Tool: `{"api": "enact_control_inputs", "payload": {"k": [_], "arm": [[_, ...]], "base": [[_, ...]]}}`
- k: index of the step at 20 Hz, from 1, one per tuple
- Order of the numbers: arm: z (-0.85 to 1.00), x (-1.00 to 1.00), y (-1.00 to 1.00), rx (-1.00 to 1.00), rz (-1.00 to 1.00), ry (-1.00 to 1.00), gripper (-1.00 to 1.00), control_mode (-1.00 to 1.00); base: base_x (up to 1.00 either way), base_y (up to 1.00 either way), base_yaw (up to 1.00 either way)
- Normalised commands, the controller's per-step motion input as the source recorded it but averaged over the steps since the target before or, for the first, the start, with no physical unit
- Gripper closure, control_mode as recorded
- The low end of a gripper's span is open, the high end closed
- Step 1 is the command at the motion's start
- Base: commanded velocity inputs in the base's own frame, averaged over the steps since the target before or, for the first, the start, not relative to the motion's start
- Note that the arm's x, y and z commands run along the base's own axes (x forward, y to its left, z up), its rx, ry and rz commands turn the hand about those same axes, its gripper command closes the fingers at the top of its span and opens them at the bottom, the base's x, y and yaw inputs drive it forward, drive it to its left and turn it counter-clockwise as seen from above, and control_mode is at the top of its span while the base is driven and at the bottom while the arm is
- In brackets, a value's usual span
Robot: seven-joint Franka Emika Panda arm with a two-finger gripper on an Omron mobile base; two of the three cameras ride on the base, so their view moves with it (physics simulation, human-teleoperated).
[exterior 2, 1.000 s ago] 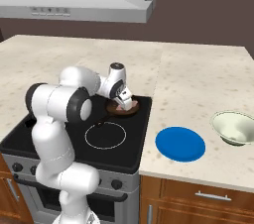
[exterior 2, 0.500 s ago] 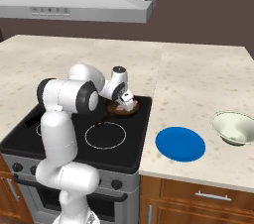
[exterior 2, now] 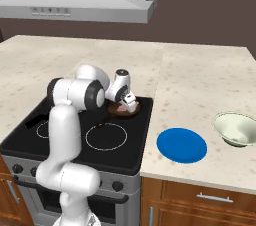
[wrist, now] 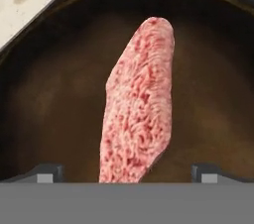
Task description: Place one of the steaks on the plate and the other in the bowl. Then place the bowl in the fridge.
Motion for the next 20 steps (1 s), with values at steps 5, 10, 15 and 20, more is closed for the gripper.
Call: {"api": "enact_control_inputs", "payload": {"k": [5,10,15,20], "arm": [[-0.32,0.37,0.00,0.00,0.00,0.00,-1.00,-1.00],[-0.33,0.35,0.00,0.00,0.00,0.00,-1.00,-1.00],[-0.37,0.12,0.00,0.00,0.00,0.00,1.00,-1.00],[-0.04,-0.02,0.00,0.00,0.00,0.00,1.00,-1.00]], "base": [[0.00,0.00,0.00],[0.00,0.00,0.00],[0.00,0.00,0.00],[0.00,0.00,0.00]]}}
